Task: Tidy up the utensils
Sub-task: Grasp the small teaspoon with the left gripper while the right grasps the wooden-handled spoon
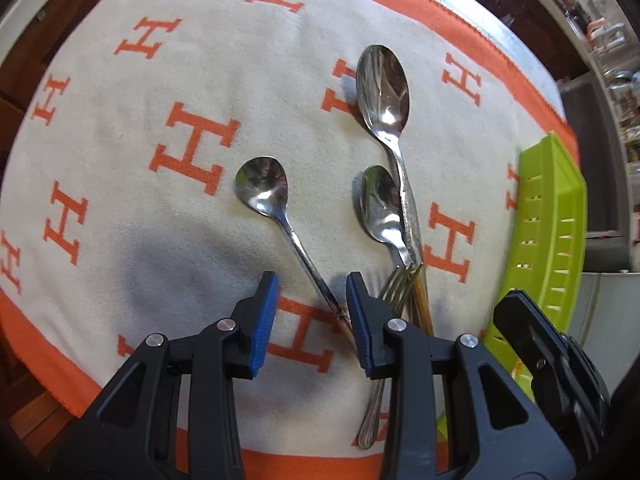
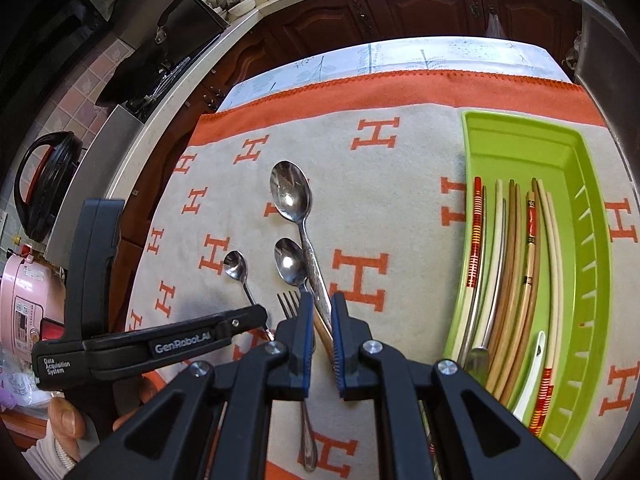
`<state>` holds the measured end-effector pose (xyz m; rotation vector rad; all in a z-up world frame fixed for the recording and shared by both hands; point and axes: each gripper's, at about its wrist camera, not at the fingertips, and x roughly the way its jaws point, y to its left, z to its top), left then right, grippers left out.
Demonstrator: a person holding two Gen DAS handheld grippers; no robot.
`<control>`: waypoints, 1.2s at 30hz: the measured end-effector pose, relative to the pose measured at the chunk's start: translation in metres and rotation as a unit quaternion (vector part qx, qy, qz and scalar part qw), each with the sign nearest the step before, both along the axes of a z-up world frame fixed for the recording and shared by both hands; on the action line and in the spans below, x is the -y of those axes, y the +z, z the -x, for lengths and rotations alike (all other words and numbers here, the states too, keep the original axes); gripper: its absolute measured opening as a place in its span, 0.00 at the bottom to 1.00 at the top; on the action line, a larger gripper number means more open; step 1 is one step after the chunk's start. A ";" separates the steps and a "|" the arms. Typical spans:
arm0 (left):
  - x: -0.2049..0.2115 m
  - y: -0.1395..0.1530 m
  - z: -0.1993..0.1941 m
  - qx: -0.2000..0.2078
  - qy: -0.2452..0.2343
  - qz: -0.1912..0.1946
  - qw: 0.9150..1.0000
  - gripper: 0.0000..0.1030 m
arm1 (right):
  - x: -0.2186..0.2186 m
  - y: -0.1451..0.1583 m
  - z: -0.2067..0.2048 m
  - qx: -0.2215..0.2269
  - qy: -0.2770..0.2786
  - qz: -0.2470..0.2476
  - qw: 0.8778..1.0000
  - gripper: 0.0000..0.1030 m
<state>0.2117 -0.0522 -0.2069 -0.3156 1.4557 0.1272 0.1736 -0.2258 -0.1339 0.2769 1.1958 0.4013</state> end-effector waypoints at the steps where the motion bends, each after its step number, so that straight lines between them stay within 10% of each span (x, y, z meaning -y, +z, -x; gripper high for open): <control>1: 0.006 0.000 -0.001 -0.002 -0.003 -0.014 1.000 0.30 | 0.000 -0.001 0.000 -0.001 0.001 0.000 1.000 0.08; 7: 0.032 -0.001 -0.003 0.012 -0.036 -0.071 0.997 0.27 | -0.002 -0.007 0.001 -0.005 0.010 -0.001 1.000 0.08; 14: 0.024 0.001 0.007 0.038 -0.073 -0.047 0.995 0.02 | -0.004 -0.011 0.004 -0.011 0.027 0.005 1.000 0.08; 36: -0.022 -0.005 0.033 0.040 -0.125 0.016 0.991 0.03 | -0.046 -0.043 0.000 -0.025 0.114 0.079 0.990 0.08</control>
